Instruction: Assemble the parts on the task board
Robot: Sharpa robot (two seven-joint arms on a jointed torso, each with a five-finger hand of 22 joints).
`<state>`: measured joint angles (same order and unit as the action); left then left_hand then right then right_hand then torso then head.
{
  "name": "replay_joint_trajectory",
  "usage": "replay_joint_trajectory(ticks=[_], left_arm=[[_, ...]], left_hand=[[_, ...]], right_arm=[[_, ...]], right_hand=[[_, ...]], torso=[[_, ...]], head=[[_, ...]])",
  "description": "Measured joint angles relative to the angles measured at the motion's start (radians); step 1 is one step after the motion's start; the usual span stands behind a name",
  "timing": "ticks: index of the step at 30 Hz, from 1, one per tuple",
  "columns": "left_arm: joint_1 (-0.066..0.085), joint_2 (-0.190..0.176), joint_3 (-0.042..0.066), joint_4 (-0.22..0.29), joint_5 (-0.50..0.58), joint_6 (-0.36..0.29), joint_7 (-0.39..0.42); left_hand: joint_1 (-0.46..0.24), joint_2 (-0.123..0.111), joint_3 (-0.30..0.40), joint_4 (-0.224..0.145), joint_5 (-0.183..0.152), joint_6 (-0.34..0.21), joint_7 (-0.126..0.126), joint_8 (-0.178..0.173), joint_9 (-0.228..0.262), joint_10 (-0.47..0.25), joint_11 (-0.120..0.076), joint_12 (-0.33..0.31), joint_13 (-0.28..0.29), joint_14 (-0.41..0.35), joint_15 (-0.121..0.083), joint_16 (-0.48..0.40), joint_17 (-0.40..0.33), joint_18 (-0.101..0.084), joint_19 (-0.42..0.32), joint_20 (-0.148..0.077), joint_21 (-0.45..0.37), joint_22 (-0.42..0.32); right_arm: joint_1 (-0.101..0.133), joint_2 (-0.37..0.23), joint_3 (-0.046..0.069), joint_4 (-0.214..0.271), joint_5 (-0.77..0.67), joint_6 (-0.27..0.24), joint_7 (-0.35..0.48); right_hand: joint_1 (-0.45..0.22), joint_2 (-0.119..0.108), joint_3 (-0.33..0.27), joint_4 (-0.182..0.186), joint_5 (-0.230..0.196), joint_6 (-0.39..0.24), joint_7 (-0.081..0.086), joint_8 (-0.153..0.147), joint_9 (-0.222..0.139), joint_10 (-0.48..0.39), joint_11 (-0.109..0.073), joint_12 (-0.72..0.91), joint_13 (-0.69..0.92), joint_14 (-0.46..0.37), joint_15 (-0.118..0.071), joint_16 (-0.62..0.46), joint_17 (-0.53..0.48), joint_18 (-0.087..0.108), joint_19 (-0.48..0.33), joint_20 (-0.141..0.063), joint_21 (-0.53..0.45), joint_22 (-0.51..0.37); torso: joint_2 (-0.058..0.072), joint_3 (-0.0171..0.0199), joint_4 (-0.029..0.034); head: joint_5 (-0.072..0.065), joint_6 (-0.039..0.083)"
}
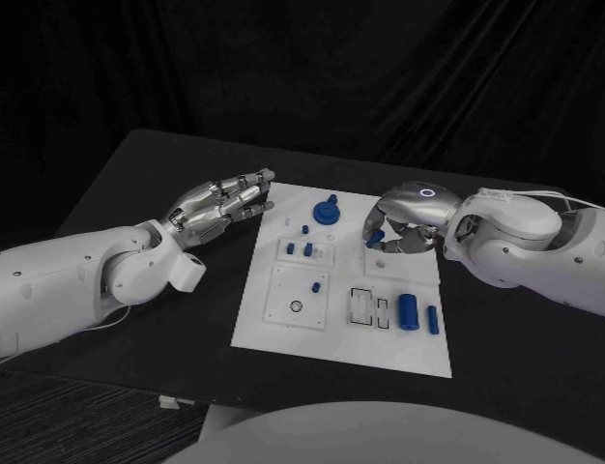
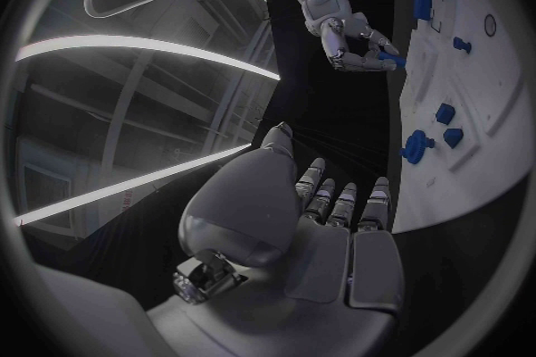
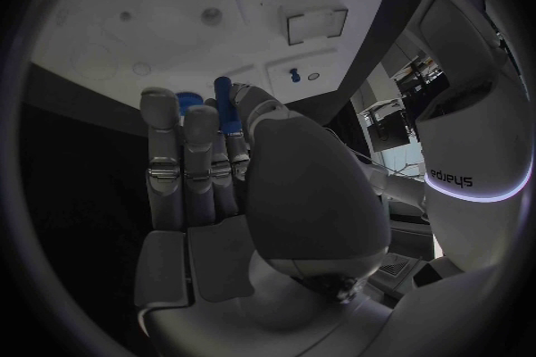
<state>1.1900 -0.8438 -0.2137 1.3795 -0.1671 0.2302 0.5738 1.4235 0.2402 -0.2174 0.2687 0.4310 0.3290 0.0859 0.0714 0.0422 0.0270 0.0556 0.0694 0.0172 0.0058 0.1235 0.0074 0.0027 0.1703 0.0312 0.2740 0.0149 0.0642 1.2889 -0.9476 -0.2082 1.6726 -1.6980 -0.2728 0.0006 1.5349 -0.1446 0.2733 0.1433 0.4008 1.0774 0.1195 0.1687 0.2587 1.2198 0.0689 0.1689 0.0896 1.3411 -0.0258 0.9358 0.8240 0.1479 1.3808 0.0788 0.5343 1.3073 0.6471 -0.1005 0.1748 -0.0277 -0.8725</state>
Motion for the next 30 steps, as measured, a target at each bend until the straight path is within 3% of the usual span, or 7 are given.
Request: replay_joint_trajectory(ticks=[3,7,8,16,22,30], left_arm=[[0.0,0.001,0.0,-0.001,0.0,0.001,-0.002],[0.0,0.005,0.0,-0.005,0.0,0.003,-0.004],[0.0,0.006,0.0,-0.006,0.0,0.003,-0.005],[0.0,0.014,0.0,-0.011,0.0,0.01,-0.008],[0.0,0.012,0.0,-0.012,0.0,0.013,-0.011],[-0.001,0.008,0.0,-0.009,0.0,0.013,-0.012]], left_hand=[[0.0,0.0,0.0,0.0,0.0,0.0,0.0,0.0,0.0,0.0,0.0,0.0,0.0,0.0,0.0,0.0,0.0,0.0,0.0,0.0,0.0,0.001],[0.004,0.004,0.001,-0.001,0.0,0.0,0.0,0.0,0.0,0.0,0.0,0.0,0.0,0.0,0.0,0.0,0.0,0.0,0.0,0.0,0.0,0.001],[0.004,0.004,0.003,-0.003,0.0,0.0,0.0,0.0,0.0,0.0,0.0,0.0,0.0,0.0,0.0,0.0,0.0,0.0,0.0,0.0,0.0,0.001],[0.004,0.004,0.003,-0.003,0.0,0.0,0.0,0.0,0.0,-0.004,0.004,0.0,0.0,0.0,0.0,0.0,0.0,0.0,0.0,0.0,0.0,0.001],[0.009,0.009,0.005,-0.005,0.0,0.0,0.0,0.0,0.0,-0.004,0.004,0.0,0.0,0.0,0.0,0.0,0.0,0.0,0.0,0.0,0.0,-0.002],[0.013,0.013,0.01,-0.01,0.003,0.0,0.0,0.0,0.0,-0.007,0.0,-0.004,-0.001,0.0,0.0,0.0,0.0,0.0,0.0,0.0,0.0,-0.002]], right_arm=[[0.023,0.016,0.001,0.021,-0.001,0.001,0.001],[0.035,0.062,0.001,0.04,-0.022,0.013,0.001],[0.036,0.077,0.001,0.043,-0.031,0.019,0.001],[0.035,0.199,0.0,0.044,-0.116,0.09,0.001],[0.013,0.28,0.001,0.02,-0.161,0.13,0.006],[-0.045,0.337,0.0,-0.011,-0.189,0.153,0.017]], right_hand=[[0.001,0.001,0.0,0.0,0.0,0.0,0.0,0.0,0.0,0.0,0.0,-0.003,0.0,0.006,0.001,0.011,0.009,0.0,0.002,-0.002,0.013,0.0],[0.001,0.001,0.007,-0.007,0.013,0.005,-0.006,0.0,0.003,0.005,0.005,-0.006,0.0,0.05,-0.004,0.078,0.077,-0.009,0.029,-0.007,0.117,0.001],[0.001,0.001,0.008,-0.008,0.017,0.005,-0.006,0.0,0.003,0.005,0.005,-0.007,0.0,0.05,-0.004,0.084,0.084,-0.016,0.029,-0.007,0.128,0.001],[0.001,0.001,0.011,-0.011,0.028,0.005,-0.006,-0.004,0.003,0.005,0.006,-0.011,0.001,0.057,-0.004,0.098,0.1,-0.016,0.033,-0.011,0.15,0.001],[0.001,0.001,0.015,-0.015,0.028,0.005,-0.006,-0.009,0.003,0.005,0.006,-0.015,0.001,0.057,-0.004,0.098,0.105,-0.016,0.033,-0.011,0.157,0.001],[0.001,0.001,0.015,-0.016,0.027,0.005,-0.006,-0.014,0.003,0.005,0.005,-0.02,0.0,0.061,0.0,0.114,0.119,-0.016,0.033,-0.011,0.173,0.001]], torso=[[0.0,-0.0001,0.0007],[0.0,-0.0002,0.0006],[0.0,-0.0002,0.0007],[0.001,-0.0004,0.0001],[0.002,-0.0002,-0.0006],[0.002,0.0001,0.0045]], head=[[0.002,0.0],[0.004,0.0],[0.004,0.0],[0.011,0.0],[0.015,0.0],[0.011,0.0]])
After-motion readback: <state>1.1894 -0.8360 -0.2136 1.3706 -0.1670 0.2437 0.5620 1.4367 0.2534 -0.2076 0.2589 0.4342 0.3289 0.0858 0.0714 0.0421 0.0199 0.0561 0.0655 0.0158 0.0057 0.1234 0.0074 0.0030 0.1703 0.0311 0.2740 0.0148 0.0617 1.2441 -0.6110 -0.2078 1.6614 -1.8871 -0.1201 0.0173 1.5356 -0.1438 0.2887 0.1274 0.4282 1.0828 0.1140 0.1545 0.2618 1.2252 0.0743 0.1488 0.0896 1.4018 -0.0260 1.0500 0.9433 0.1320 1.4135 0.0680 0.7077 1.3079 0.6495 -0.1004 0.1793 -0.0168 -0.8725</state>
